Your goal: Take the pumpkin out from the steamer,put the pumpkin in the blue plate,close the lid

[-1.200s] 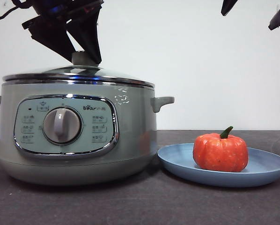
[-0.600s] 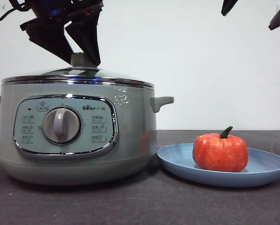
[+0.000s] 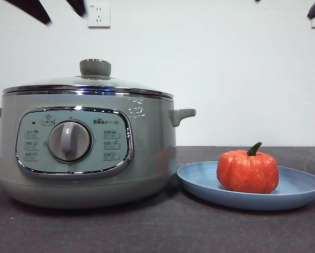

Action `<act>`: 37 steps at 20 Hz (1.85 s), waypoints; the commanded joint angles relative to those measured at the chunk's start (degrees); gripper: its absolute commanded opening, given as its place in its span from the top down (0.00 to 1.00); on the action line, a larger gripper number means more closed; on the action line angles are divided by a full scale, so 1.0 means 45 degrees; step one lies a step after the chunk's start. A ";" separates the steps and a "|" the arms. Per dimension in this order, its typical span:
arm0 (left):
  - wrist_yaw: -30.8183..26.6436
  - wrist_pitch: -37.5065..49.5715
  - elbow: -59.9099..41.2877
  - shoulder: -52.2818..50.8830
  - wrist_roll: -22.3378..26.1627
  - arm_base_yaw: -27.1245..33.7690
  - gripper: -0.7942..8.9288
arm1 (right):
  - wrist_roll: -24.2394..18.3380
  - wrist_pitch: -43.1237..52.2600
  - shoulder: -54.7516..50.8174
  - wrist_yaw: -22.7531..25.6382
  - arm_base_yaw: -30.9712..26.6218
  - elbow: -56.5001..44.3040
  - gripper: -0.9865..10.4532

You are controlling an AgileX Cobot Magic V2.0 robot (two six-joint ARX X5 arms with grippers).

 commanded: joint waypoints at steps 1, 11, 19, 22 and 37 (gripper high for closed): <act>-0.0384 -0.0175 0.0010 -0.1132 0.0121 0.0029 0.92 | -0.0418 0.0223 -0.0597 -0.0010 0.0010 -0.0141 0.93; -0.1681 0.4197 -0.6479 -0.7257 0.0083 0.0024 0.93 | -0.0238 0.5518 -0.6353 0.0073 0.0117 -0.6115 0.92; -0.1695 0.4663 -0.7839 -0.8913 -0.0389 0.0024 0.92 | 0.0248 0.4454 -0.6931 0.0510 0.0092 -0.6737 0.91; -0.1608 0.4318 -0.7839 -0.8864 -0.0374 0.0024 0.92 | 0.0248 0.4061 -0.6931 0.0554 0.0092 -0.6737 0.91; -0.1681 0.2764 -0.7839 -0.9039 -0.0267 0.0068 0.92 | 0.0219 0.1744 -0.6931 0.1088 0.0092 -0.6737 0.91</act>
